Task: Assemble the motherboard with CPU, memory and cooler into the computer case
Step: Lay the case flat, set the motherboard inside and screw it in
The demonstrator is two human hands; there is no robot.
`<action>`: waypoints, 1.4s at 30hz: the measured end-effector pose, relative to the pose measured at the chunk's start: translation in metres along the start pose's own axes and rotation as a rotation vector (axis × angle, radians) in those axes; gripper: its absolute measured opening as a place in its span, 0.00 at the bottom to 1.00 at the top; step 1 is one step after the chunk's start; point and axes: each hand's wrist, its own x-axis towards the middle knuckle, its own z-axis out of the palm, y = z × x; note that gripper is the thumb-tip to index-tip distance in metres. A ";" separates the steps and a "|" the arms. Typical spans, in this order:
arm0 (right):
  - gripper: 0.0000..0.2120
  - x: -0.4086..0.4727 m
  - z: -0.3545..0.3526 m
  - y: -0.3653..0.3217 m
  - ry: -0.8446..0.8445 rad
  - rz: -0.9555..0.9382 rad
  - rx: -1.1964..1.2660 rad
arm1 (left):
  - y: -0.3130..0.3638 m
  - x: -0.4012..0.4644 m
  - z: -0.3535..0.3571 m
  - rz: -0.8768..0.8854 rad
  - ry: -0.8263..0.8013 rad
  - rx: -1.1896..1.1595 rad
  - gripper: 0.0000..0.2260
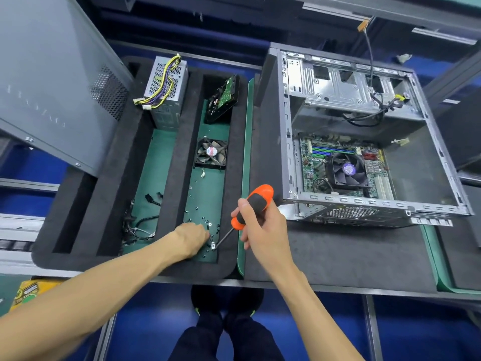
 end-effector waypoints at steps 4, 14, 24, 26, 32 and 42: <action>0.16 0.001 -0.001 -0.012 0.016 -0.004 0.030 | -0.006 -0.007 -0.011 -0.015 0.039 -0.172 0.11; 0.14 -0.002 -0.017 -0.073 0.007 -0.165 0.294 | -0.053 -0.057 -0.083 0.186 0.266 -0.928 0.09; 0.16 0.017 -0.097 -0.119 0.258 -0.116 0.772 | -0.028 -0.119 -0.177 0.615 0.291 -1.642 0.05; 0.15 0.020 -0.113 -0.121 0.302 -0.095 0.833 | -0.017 -0.118 -0.198 0.623 0.373 -1.775 0.06; 0.17 0.028 -0.156 -0.113 0.356 -0.084 0.926 | 0.033 -0.094 -0.232 0.467 0.430 -1.943 0.08; 0.14 0.067 -0.244 -0.099 0.286 -0.041 0.927 | 0.097 -0.052 -0.278 0.359 0.461 -2.304 0.09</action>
